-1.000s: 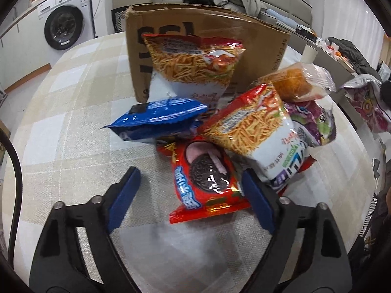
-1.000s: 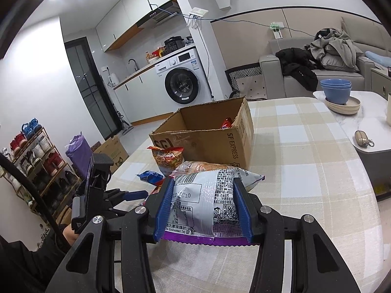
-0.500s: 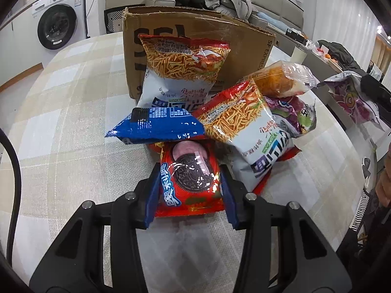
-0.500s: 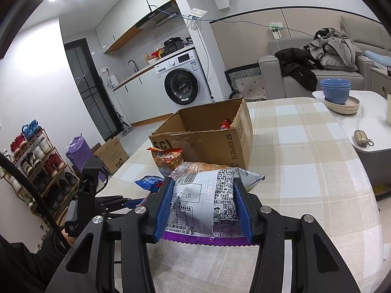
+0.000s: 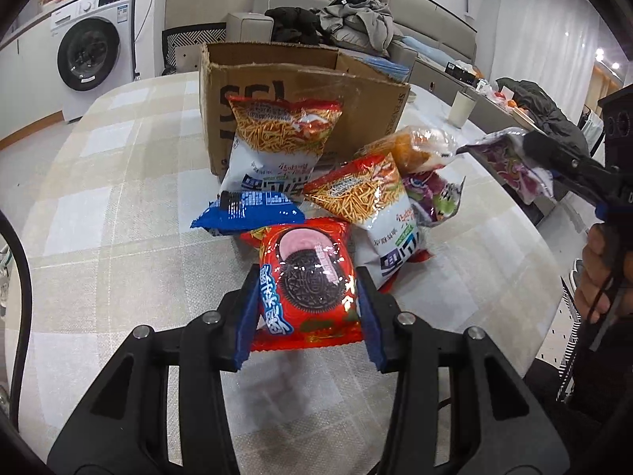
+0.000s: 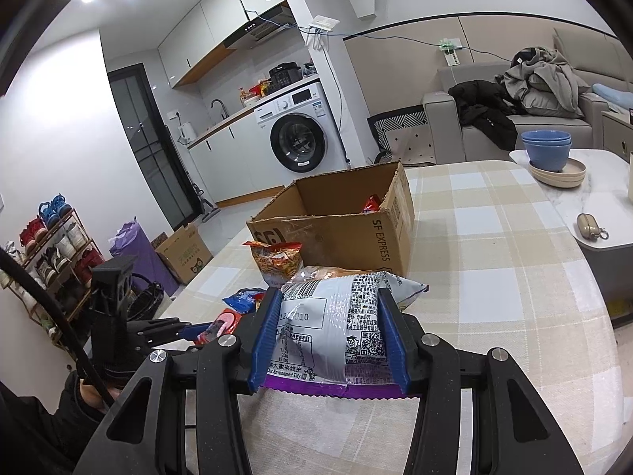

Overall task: Organize snacks
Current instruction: 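Carry the Oreo pack and white bag into the box and open both tools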

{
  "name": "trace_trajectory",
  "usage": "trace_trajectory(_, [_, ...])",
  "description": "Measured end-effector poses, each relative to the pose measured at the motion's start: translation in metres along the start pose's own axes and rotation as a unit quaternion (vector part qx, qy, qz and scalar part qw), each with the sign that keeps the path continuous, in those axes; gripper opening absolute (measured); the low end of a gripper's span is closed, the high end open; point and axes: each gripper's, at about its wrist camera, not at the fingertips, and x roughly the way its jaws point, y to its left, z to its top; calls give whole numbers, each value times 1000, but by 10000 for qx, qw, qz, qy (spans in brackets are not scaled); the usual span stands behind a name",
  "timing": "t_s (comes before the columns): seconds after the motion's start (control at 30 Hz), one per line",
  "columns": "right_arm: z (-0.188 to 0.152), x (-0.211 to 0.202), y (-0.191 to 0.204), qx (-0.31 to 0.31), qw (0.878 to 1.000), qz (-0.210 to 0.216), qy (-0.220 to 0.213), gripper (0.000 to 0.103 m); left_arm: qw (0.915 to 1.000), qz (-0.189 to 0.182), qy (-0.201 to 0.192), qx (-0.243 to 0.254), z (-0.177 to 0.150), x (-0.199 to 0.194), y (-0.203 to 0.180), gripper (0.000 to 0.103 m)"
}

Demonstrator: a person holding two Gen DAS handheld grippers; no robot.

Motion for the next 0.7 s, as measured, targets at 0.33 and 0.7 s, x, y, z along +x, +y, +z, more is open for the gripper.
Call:
trace_trajectory(0.33, [0, -1, 1, 3, 10000, 52, -71, 48, 9993, -52, -375, 43, 8, -49, -6, 41])
trace_trajectory(0.7, [0, 1, 3, -22, 9998, 110, -161, 48, 9981, 69, -607, 10, 17, -76, -4, 41])
